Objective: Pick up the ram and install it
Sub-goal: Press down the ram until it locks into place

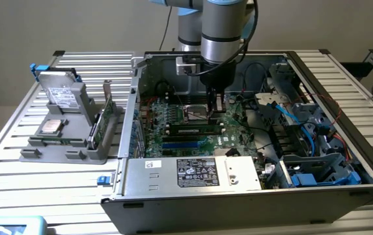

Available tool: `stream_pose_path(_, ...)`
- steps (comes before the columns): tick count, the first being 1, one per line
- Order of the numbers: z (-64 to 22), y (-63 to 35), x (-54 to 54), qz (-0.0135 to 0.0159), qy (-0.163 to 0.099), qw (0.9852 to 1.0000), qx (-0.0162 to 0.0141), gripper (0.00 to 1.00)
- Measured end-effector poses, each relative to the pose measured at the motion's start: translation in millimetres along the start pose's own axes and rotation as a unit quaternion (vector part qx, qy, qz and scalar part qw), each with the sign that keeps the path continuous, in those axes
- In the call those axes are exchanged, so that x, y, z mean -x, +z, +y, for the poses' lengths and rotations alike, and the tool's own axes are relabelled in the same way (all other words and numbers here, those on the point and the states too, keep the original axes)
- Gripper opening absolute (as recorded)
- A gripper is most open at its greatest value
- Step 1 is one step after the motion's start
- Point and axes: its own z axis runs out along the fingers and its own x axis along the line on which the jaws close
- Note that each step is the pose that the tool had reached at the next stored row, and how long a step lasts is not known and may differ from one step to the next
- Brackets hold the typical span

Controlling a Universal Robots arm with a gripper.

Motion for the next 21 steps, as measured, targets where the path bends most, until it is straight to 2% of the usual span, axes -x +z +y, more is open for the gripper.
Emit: stream_pose_path(21,0.3,9.2,1.2,0.0000,0.000,1.0000,-0.0002,0.11)
